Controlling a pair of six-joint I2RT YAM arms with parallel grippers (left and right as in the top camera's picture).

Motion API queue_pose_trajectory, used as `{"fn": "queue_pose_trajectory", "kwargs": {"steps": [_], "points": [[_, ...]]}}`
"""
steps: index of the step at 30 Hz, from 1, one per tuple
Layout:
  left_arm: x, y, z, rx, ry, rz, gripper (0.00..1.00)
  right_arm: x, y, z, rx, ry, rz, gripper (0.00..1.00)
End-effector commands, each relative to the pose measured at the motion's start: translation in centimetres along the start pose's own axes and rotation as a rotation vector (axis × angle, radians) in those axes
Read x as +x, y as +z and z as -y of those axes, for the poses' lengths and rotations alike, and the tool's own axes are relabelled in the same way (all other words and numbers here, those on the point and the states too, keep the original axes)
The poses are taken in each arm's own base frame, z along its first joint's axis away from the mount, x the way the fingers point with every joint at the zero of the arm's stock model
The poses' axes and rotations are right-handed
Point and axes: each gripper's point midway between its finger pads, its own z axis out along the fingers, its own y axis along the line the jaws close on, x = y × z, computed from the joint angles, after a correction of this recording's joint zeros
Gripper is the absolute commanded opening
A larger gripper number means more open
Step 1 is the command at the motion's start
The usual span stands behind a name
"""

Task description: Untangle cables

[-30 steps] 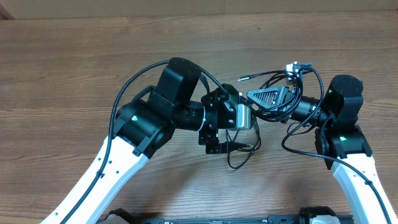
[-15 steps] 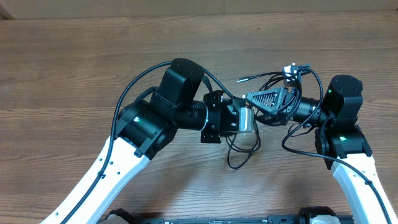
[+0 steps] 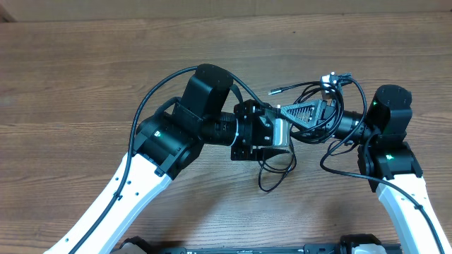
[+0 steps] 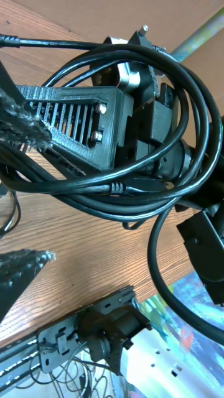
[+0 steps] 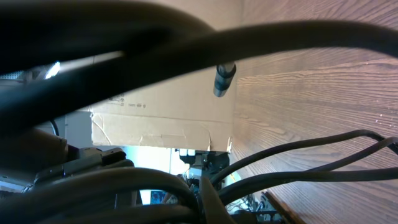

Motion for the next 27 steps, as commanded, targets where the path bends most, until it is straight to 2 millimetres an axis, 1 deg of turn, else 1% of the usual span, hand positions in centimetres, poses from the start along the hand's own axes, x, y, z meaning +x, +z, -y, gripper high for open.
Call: {"fn": "queue_pose_trajectory", "kwargs": {"steps": [1,4,8,11,13,14,17,18,24,25,26,27], "points": [[-0.60,0.14,0.07,0.015,-0.008,0.019,0.49,0.47,-0.01,-0.40,-0.017,-0.009,-0.030,0.04],[-0.55,0.17,0.07,0.016,-0.009,0.018,0.49,0.64,-0.01,-0.47,-0.021,0.001,-0.040,0.04],[-0.25,0.46,-0.04,0.022,-0.017,0.013,0.49,1.21,0.53,-0.61,-0.022,0.043,-0.062,0.04],[-0.20,0.76,0.15,0.031,-0.018,0.011,0.45,0.98,0.78,-0.51,-0.013,0.038,-0.043,0.04],[-0.24,0.81,0.20,0.032,-0.016,0.012,0.36,0.92,0.78,-0.48,-0.011,0.038,-0.040,0.04],[-0.21,0.81,0.11,0.028,-0.015,0.009,0.29,0.93,0.78,-0.48,-0.011,0.038,-0.041,0.04],[-0.29,0.80,0.16,0.031,-0.015,0.013,0.16,0.91,0.78,-0.47,-0.011,0.037,-0.040,0.04],[-0.30,0.80,0.17,0.031,-0.021,0.014,0.14,0.87,0.79,-0.45,-0.010,0.037,-0.037,0.04],[-0.55,0.72,0.05,0.025,-0.057,0.020,0.15,0.41,0.78,-0.24,0.001,0.026,-0.011,0.04],[-0.57,0.70,0.06,0.024,-0.056,0.021,0.11,0.41,0.78,-0.24,0.001,0.024,-0.011,0.04],[-0.60,0.67,0.06,0.024,-0.056,0.021,0.04,0.40,0.78,-0.23,0.001,0.023,-0.010,0.04],[-0.60,0.64,0.05,0.022,-0.055,0.020,0.04,0.26,0.81,-0.10,0.005,0.017,-0.005,0.04]]}}
